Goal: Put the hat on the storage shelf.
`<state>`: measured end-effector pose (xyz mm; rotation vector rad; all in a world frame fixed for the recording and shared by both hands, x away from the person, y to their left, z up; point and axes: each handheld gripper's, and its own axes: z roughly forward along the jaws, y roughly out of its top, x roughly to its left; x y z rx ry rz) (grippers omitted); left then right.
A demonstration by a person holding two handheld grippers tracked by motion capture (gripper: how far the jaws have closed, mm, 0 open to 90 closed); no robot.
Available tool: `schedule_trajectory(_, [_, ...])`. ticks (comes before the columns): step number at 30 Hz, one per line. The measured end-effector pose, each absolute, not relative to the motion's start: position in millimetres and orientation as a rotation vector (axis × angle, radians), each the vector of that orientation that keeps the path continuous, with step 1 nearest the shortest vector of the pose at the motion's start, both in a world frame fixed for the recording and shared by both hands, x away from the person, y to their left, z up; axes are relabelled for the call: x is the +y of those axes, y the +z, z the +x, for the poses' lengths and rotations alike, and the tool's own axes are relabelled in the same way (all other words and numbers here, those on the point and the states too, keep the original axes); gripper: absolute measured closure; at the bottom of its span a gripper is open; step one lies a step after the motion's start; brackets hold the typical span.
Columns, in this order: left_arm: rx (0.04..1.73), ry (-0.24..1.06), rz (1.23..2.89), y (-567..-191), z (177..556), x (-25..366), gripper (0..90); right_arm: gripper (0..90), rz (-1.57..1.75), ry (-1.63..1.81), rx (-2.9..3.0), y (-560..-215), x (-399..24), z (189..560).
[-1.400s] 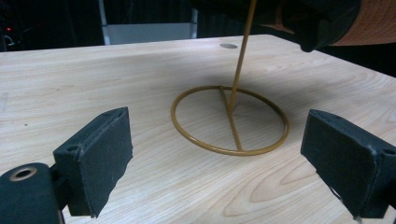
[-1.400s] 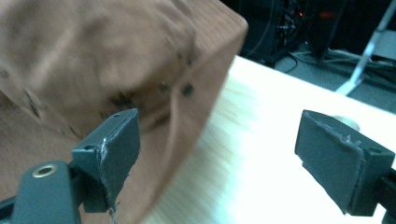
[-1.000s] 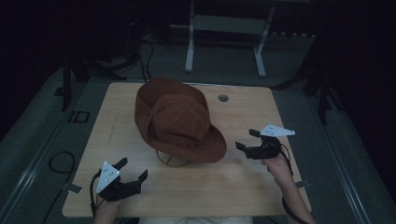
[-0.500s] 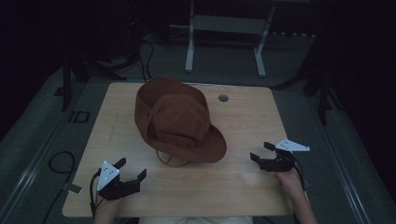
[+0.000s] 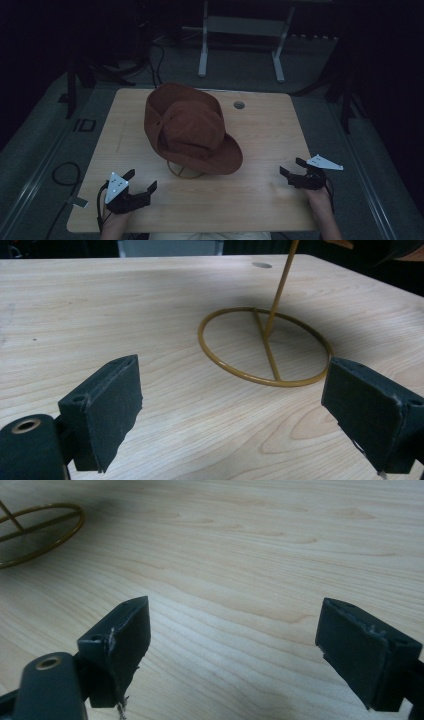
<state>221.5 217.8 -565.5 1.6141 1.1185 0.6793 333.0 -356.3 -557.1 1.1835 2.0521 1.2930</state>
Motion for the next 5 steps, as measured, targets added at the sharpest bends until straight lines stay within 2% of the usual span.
schedule_trajectory(5, [1.121, 0.676, 1.604, -565.8, 221.6, 218.6, 10.1, 14.4, 1.17, 1.262, 2.077, -559.0, -353.7, 332.7])
